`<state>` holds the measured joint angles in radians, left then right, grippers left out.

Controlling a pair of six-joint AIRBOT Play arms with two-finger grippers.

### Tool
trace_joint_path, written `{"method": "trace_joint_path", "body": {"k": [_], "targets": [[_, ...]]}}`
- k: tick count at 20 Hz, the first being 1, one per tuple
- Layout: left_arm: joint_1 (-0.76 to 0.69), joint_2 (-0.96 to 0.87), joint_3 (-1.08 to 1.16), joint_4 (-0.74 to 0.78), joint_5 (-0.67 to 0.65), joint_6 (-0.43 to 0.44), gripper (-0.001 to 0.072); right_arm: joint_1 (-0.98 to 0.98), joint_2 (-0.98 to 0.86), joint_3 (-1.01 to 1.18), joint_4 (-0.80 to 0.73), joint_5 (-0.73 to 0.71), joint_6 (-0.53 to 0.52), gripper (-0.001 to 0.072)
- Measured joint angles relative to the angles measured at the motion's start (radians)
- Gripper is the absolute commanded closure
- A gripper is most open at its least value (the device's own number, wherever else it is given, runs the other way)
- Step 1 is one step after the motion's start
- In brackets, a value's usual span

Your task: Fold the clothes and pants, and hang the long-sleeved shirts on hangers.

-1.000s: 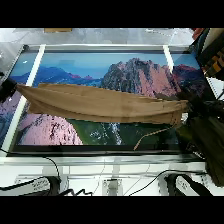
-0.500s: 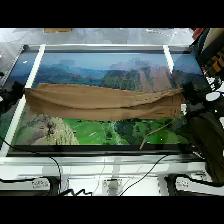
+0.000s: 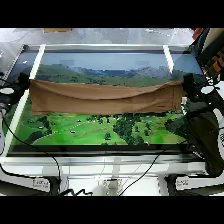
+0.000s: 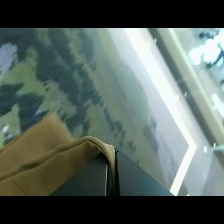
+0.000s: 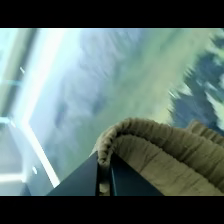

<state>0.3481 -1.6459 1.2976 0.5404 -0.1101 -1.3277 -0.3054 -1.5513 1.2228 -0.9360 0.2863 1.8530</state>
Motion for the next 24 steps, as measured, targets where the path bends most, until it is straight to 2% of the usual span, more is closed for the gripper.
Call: {"method": "trace_joint_path", "body": {"k": [1,2,3,4,9,10,11,12,15,19,20,21,22,24], "targets": [[-0.006,-0.008,0.005,0.000,0.016,0.000,0.0663,0.011,-0.005,0.002,0.005,-0.043,0.001,0.0684],[-0.011,-0.016,0.010,-0.001,0.030,-0.001,0.0537,0.020,-0.011,0.003,0.008,-0.080,0.003,0.0510],[-0.014,-0.021,0.013,-0.002,0.042,-0.001,0.0188,0.029,-0.019,0.004,0.010,-0.119,0.003,0.0089],[-0.016,-0.026,0.015,-0.003,0.050,-0.002,0.0014,0.036,-0.027,0.005,0.010,-0.145,0.003,0.0012],[-0.011,0.002,0.020,0.004,0.051,0.008,0.0019,0.052,-0.039,0.005,-0.061,-0.194,-0.002,0.0010],[-0.005,0.020,0.020,0.015,0.037,0.028,0.0052,0.053,-0.035,0.006,-0.073,-0.200,-0.005,0.0010],[0.003,0.039,0.020,0.038,0.015,0.048,0.0144,0.053,-0.029,0.006,-0.086,-0.199,-0.006,0.0010],[0.016,0.063,0.021,0.072,-0.024,0.064,0.0207,0.054,-0.024,0.006,-0.092,-0.192,-0.008,0.0011],[0.084,0.130,0.019,0.195,-0.216,0.070,0.0215,0.055,-0.012,0.006,-0.111,-0.157,-0.012,0.0010],[0.203,0.210,-0.050,0.365,-0.515,-0.013,0.0215,0.056,-0.007,0.008,-0.120,-0.068,-0.022,0.0009],[0.227,0.234,-0.090,0.393,-0.579,-0.032,0.0213,0.056,-0.007,0.013,-0.123,-0.029,-0.051,0.0008],[0.244,0.256,-0.133,0.413,-0.621,-0.037,0.0155,0.058,-0.006,0.020,-0.126,0.020,-0.108,0.0008],[0.257,0.275,-0.180,0.429,-0.652,-0.048,0.0010,0.061,-0.006,0.028,-0.127,0.068,-0.172,0.0008],[0.269,0.290,-0.261,0.433,-0.684,-0.059,-0.0009,0.074,-0.006,0.048,-0.127,0.179,-0.301,0.0008]]}}
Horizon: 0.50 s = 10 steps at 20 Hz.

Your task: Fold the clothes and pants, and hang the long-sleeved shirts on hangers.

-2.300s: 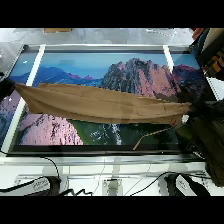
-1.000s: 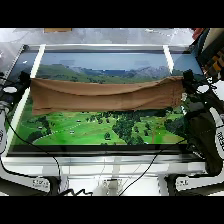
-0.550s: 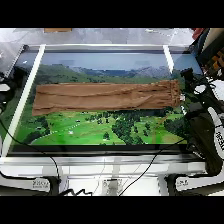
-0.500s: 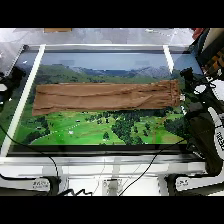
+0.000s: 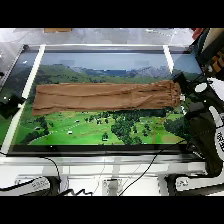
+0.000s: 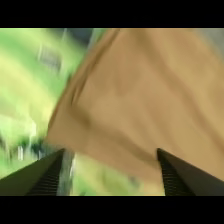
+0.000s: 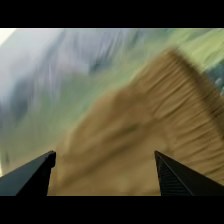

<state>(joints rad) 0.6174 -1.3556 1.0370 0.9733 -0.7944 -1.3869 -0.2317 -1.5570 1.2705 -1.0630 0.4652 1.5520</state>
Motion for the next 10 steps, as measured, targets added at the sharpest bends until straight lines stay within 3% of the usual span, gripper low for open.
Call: {"method": "trace_joint_path", "body": {"k": [3,10], "targets": [[0.008,-0.030,-0.068,-0.080,-0.011,-0.013,-0.0009,0.039,0.000,0.036,0.002,0.110,-0.121,0.0009],[0.003,-0.161,-0.105,-0.307,0.114,-0.019,-0.0008,0.175,0.000,0.166,0.004,0.174,-0.242,0.0009]]}}
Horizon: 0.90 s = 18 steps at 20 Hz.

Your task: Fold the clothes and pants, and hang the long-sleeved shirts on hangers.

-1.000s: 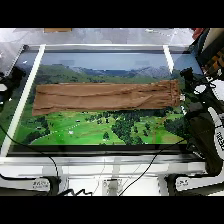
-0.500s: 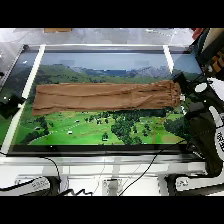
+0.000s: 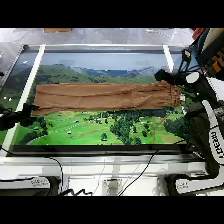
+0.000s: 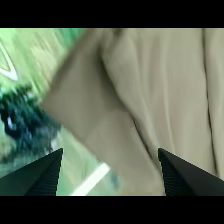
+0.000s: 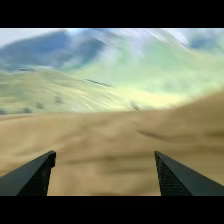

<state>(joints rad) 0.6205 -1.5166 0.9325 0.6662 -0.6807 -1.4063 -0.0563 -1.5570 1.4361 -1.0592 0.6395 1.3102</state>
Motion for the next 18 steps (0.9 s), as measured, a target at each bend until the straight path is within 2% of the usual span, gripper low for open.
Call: {"method": "trace_joint_path", "body": {"k": [5,6,7,8,9,10,11,12,13,14,16,18], "targets": [[-0.085,-0.042,0.006,-0.044,0.211,0.074,0.0004,0.113,0.000,0.076,-0.001,0.003,-0.031,0.0012],[-0.108,-0.050,0.010,-0.046,0.257,0.085,0.0044,0.138,0.000,0.082,-0.006,0.002,-0.032,0.0048],[-0.135,-0.057,0.013,-0.045,0.309,0.098,0.0215,0.162,-0.001,0.087,-0.014,0.000,-0.035,0.0121],[-0.159,-0.063,0.015,-0.043,0.358,0.103,0.0421,0.187,-0.001,0.090,-0.021,-0.004,-0.036,0.0186],[-0.182,-0.068,0.019,-0.040,0.399,0.107,0.0550,0.209,-0.002,0.092,-0.029,-0.006,-0.037,0.0194],[-0.203,-0.069,0.031,-0.044,0.450,0.114,0.0604,0.232,-0.004,0.093,-0.040,-0.012,-0.038,0.0194],[-0.217,-0.069,0.043,-0.045,0.482,0.117,0.0694,0.251,-0.007,0.095,-0.047,-0.022,-0.038,0.0198],[-0.228,-0.070,0.059,-0.038,0.500,0.124,0.0693,0.270,-0.014,0.096,-0.053,-0.040,-0.038,0.0256],[-0.238,-0.064,0.080,-0.026,0.509,0.126,0.0693,0.288,-0.026,0.097,-0.061,-0.055,-0.038,0.0279],[-0.245,-0.055,0.105,0.007,0.504,0.131,0.0693,0.306,-0.037,0.098,-0.063,-0.074,-0.038,0.0360],[-0.253,-0.021,0.158,0.089,0.455,0.135,0.0693,0.344,-0.071,0.105,-0.066,-0.122,-0.012,0.0621],[-0.257,0.034,0.208,0.169,0.364,0.140,0.0693,0.389,-0.108,0.115,-0.065,-0.204,0.030,0.0682]]}}
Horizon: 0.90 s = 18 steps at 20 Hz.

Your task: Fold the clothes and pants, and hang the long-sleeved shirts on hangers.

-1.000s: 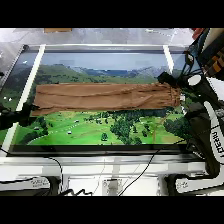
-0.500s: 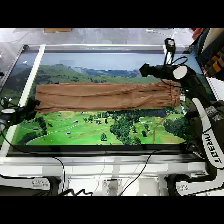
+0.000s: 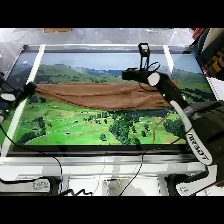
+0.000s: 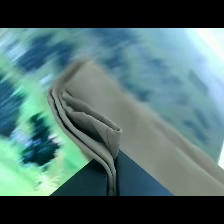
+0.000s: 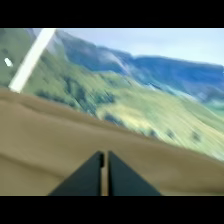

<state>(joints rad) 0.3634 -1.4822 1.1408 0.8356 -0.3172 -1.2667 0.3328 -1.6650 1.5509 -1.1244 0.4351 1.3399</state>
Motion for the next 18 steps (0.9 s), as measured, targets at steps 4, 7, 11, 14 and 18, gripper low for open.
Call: {"method": "trace_joint_path", "body": {"k": [4,7,11,14,18], "targets": [[-0.003,0.167,0.050,0.087,-0.198,0.037,0.0692,0.110,-0.097,0.089,0.008,-0.100,0.063,0.0683],[-0.004,0.304,0.062,0.109,-0.361,0.074,0.0692,0.197,-0.184,0.212,0.020,-0.119,0.095,0.0683],[-0.004,0.457,0.067,0.121,-0.530,0.097,0.0692,0.299,-0.275,0.336,0.026,-0.115,0.153,0.0683],[-0.002,0.548,0.068,0.122,-0.609,0.104,0.0692,0.356,-0.326,0.383,0.028,-0.071,0.192,0.0684],[-0.001,0.618,0.068,0.131,-0.653,0.107,0.0692,0.431,-0.379,0.404,0.057,0.022,0.229,0.0684]]}}
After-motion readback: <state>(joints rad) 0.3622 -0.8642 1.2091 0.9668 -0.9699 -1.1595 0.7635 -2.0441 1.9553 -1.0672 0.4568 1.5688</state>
